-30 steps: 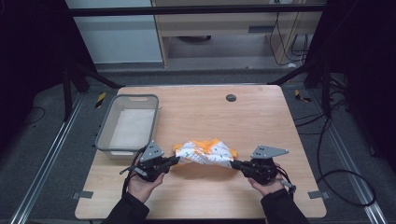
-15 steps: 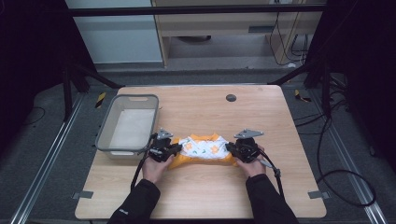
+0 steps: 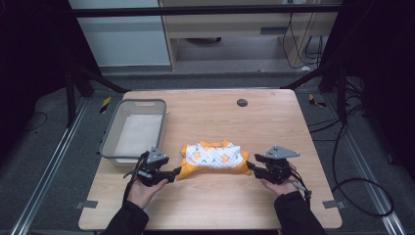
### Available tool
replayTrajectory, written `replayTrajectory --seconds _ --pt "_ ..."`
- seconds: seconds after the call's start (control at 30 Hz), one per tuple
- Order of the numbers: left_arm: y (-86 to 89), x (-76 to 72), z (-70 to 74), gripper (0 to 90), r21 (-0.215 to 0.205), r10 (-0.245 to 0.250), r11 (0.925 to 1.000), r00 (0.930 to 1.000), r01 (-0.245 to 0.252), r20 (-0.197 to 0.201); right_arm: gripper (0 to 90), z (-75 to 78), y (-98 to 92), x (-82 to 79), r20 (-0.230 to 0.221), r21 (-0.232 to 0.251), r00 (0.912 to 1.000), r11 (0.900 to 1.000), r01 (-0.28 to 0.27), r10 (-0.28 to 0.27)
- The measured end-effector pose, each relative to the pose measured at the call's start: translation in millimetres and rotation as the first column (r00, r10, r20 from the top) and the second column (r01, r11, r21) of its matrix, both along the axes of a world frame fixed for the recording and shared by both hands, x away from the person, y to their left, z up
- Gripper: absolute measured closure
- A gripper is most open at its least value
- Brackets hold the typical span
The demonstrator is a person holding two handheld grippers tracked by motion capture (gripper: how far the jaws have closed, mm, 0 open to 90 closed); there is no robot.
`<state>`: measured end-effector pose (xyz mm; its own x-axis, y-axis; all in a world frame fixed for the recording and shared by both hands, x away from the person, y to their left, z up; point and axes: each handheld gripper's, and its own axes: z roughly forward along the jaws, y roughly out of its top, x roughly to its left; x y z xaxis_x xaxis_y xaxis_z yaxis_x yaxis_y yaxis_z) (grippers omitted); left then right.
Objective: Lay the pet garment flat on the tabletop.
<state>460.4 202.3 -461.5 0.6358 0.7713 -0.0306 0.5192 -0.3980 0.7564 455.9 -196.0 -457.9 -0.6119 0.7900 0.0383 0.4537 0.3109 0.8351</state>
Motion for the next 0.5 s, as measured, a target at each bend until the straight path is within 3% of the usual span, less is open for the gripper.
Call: replayTrajectory --seconds 0.17,0.37,0.5 --pt "1.1 -3.7 -14.1 40.0 0.013 0.003 0.9999 0.9994 -0.002 -0.036 52.7 -17.2 -4.3 -8.5 -0.046 -0.020 0.9989 1.000 -0.004 0.003" --pt "-9.4 -0.2 -21.9 45.8 0.042 -0.025 0.9987 0.9980 0.027 -0.058 53.1 -32.0 5.5 -3.6 -0.076 -0.064 0.9971 0.998 -0.015 0.011" --pt "-14.1 1.2 -25.5 52.7 0.051 -0.032 0.9981 0.9974 0.035 -0.065 54.9 -35.8 8.0 0.2 -0.093 -0.061 0.9956 0.998 -0.014 0.008"
